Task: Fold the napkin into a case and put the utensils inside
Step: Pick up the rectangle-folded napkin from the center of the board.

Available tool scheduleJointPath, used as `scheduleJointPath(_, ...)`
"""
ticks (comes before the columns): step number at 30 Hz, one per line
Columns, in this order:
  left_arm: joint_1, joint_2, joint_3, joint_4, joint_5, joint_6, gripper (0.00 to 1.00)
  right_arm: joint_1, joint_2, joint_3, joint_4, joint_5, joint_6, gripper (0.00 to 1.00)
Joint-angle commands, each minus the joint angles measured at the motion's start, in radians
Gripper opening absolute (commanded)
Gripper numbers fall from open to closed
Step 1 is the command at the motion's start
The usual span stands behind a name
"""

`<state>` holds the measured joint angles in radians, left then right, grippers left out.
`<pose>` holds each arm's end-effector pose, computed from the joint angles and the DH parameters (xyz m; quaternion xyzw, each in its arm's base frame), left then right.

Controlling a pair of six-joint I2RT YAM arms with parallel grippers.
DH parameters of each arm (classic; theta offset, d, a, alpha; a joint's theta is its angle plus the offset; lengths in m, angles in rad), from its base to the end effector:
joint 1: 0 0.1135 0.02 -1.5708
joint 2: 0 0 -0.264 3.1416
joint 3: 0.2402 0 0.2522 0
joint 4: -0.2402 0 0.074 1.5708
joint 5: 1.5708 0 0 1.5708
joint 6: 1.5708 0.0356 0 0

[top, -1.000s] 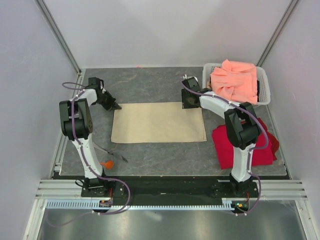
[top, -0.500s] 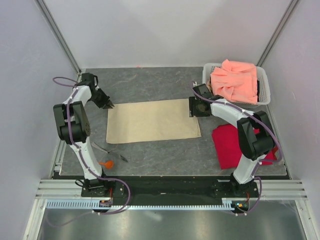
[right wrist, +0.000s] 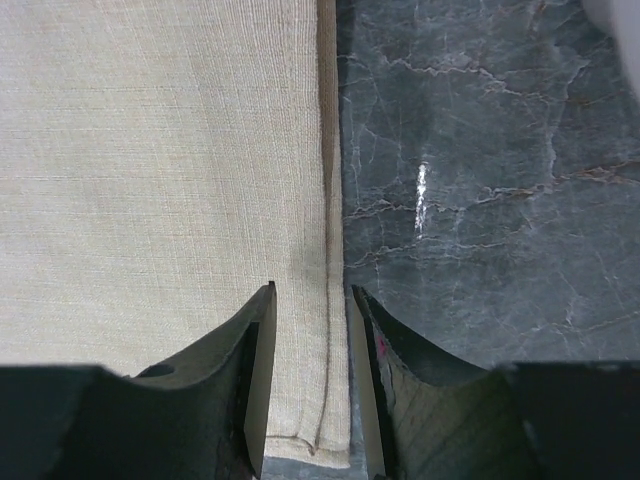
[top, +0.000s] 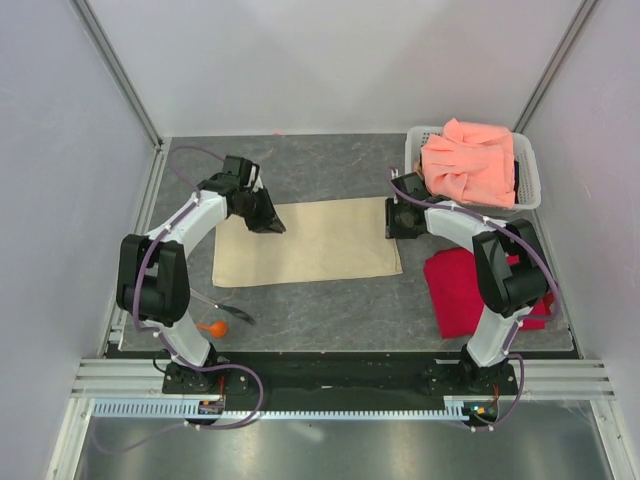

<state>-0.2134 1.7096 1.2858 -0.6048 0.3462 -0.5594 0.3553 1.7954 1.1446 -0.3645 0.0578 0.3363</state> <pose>0.3492 -0.0880 0.2368 -0.1179 0.9429 -0.2531 0.1818 0.3455 0.1260 0.1771 -0.0012 0.9613 0.0668 0.2673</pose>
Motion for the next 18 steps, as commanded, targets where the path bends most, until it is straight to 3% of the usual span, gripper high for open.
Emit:
scheduleJointPath(1,-0.015,-0.05,-0.065,0.06,0.053,0.03,0.19,0.001,0.019,-0.029,0.035,-0.003,0.007,0.43)
scheduleJointPath(10,-0.061,-0.041,-0.074,0.08,0.083,0.023,0.19,0.001,0.047,-0.052,0.058,-0.024,0.007,0.42)
scheduleJointPath(18,-0.084,-0.011,-0.06,0.092,0.1,0.019,0.19,0.001,0.042,-0.08,0.088,-0.026,-0.016,0.24)
